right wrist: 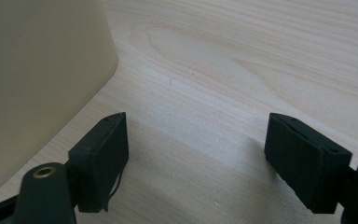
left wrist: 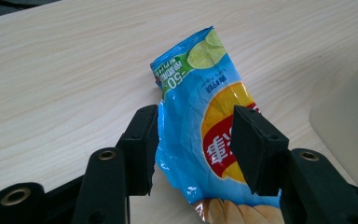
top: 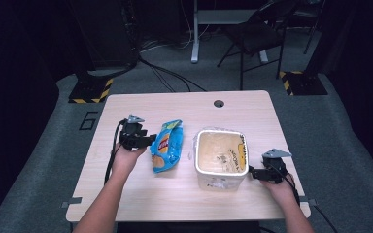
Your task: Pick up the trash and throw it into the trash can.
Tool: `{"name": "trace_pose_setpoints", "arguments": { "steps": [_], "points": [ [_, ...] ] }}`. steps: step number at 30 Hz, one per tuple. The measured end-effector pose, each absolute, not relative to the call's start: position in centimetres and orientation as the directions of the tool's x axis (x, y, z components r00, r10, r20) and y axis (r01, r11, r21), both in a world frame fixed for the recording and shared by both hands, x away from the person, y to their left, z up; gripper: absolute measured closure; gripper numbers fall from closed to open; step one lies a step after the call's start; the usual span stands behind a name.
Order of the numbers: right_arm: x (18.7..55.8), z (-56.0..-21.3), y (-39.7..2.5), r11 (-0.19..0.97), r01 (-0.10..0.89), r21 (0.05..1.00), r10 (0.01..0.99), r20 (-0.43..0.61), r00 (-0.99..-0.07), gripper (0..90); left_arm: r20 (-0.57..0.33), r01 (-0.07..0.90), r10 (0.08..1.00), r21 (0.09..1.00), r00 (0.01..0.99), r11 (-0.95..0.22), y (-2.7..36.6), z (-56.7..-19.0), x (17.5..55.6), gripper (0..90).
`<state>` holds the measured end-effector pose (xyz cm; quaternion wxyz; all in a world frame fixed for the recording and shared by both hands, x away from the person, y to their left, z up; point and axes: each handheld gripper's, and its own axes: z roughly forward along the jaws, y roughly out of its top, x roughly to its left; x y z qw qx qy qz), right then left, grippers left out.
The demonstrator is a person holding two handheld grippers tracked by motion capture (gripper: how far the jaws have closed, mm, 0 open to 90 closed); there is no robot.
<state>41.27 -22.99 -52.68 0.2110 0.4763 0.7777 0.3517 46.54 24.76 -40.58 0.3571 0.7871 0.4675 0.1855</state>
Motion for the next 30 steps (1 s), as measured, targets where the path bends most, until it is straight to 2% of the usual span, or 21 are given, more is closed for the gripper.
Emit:
{"name": "trace_pose_setpoints", "arguments": {
  "steps": [13,23,30],
  "points": [
    [41.3,-52.7,-23.0,0.297,0.595,0.747,0.89,0.01,-0.456,20.3,-0.016,0.6,0.864,0.726,0.503,-0.336,23.3,-41.1,47.9,52.4],
    [41.3,-52.7,-23.0,0.297,0.595,0.747,0.89,0.01,-0.457,20.3,-0.053,0.606,0.853,0.727,0.519,-0.323,21.9,-41.2,48.5,57.7],
    [41.3,-52.7,-23.0,0.297,0.595,0.747,0.89,0.01,-0.456,20.3,-0.044,0.602,0.838,0.716,0.544,-0.353,20.4,-41.2,48.8,58.6]
  ]
}}
